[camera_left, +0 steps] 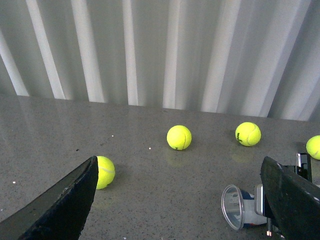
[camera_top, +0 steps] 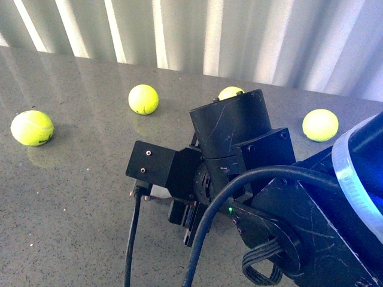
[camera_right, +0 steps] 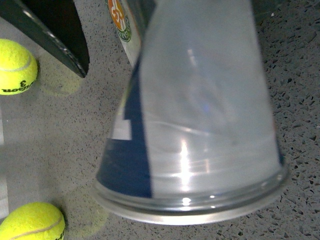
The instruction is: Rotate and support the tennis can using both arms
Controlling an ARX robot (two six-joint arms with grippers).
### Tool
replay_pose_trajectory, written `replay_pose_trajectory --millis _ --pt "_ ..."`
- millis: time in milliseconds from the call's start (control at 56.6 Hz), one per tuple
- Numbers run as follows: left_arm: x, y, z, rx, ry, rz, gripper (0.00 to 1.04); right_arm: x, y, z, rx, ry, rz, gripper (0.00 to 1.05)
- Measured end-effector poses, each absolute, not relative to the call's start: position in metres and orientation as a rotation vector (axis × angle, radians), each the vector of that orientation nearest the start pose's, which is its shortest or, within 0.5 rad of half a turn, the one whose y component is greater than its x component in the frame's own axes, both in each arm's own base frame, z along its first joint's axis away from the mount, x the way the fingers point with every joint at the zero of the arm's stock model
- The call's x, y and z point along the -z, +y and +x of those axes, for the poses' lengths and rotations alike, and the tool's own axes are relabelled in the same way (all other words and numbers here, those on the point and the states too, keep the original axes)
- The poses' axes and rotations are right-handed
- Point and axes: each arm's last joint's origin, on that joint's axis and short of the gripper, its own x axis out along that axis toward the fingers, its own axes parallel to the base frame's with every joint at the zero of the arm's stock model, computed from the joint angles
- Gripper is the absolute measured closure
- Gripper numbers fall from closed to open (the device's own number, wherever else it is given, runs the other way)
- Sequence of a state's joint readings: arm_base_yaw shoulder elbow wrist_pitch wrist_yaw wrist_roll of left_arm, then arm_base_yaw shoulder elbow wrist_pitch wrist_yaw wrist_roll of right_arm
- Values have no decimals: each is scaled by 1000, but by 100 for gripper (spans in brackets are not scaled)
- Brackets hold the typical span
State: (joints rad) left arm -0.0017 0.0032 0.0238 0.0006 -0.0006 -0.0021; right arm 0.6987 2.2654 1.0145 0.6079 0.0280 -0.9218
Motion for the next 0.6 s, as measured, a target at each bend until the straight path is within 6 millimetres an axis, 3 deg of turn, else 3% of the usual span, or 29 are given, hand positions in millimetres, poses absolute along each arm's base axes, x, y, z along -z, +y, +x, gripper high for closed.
replay_pose_trajectory --millis 194,600 --pt "-171 0 96 1 -21 -2 7 -43 249 303 -894 300 -1058 6" --pt "-172 0 96 1 -22 -2 7 -52 212 284 -845 341 -1039 7"
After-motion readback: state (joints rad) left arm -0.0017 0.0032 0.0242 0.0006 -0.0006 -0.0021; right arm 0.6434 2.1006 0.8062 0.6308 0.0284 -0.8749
